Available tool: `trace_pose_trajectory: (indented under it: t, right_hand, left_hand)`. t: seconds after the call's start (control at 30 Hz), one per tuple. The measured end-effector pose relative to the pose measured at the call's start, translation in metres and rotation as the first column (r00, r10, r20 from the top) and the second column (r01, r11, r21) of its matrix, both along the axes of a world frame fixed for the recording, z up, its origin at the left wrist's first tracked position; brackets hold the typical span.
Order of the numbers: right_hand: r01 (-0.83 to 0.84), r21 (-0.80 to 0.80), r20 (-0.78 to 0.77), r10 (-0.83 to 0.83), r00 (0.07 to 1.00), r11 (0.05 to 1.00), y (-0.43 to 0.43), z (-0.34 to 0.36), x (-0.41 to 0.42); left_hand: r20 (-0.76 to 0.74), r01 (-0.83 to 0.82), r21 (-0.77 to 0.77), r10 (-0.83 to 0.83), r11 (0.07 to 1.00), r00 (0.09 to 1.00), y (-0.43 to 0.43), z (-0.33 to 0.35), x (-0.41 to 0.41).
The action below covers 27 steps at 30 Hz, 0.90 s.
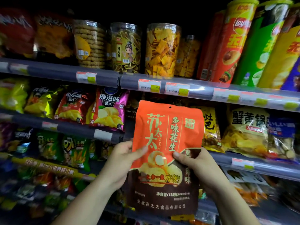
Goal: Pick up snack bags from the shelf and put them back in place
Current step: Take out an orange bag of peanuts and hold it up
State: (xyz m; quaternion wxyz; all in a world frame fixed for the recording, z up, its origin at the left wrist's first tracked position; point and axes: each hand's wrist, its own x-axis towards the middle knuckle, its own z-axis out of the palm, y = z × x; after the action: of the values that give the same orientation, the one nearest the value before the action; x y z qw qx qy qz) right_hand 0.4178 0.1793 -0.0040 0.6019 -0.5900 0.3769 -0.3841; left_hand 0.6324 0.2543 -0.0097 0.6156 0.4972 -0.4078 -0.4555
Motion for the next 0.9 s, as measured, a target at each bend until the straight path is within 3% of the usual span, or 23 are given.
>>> trace_pose_trajectory:
  t: [0.07, 0.17, 0.3, 0.43, 0.6, 0.7, 0.9]
  right_hand:
    - [0.005, 0.023, 0.013, -0.005, 1.0, 1.0, -0.001, 0.0, -0.004]
    - [0.02, 0.029, -0.006, -0.02, 1.0, 0.999, -0.001, 0.0, -0.003]
    - [-0.05, -0.017, -0.072, 0.049, 0.996, 0.999, 0.006, 0.003, 0.012]
    - [0.04, -0.039, 0.019, -0.039, 0.999, 0.998, 0.006, 0.007, 0.02]
    - [0.024, 0.028, 0.108, -0.027, 0.994, 0.999, 0.0, 0.008, 0.011]
    - [-0.002, 0.071, 0.151, -0.008, 0.989, 0.997, -0.003, 0.01, 0.011]
    - [0.025, 0.083, 0.143, -0.036, 0.989, 0.996, -0.012, 0.01, 0.009]
  left_hand:
    - [-0.071, 0.037, 0.028, -0.035, 0.999, 0.997, -0.002, 0.002, 0.008]
    - [-0.013, 0.062, 0.001, -0.062, 0.998, 0.998, -0.003, 0.011, 0.014]
    - [0.038, -0.072, -0.111, 0.077, 0.991, 0.996, -0.01, 0.029, 0.009]
    - [0.092, -0.115, -0.118, 0.126, 0.986, 0.988, -0.014, 0.034, 0.006]
    - [-0.13, -0.088, -0.029, 0.083, 0.996, 0.988, -0.023, 0.039, 0.018]
    - [-0.154, -0.057, 0.018, 0.059, 0.998, 0.986, -0.025, 0.041, 0.022]
    - [-0.256, -0.192, -0.081, 0.166, 0.978, 0.952, -0.039, 0.045, 0.025]
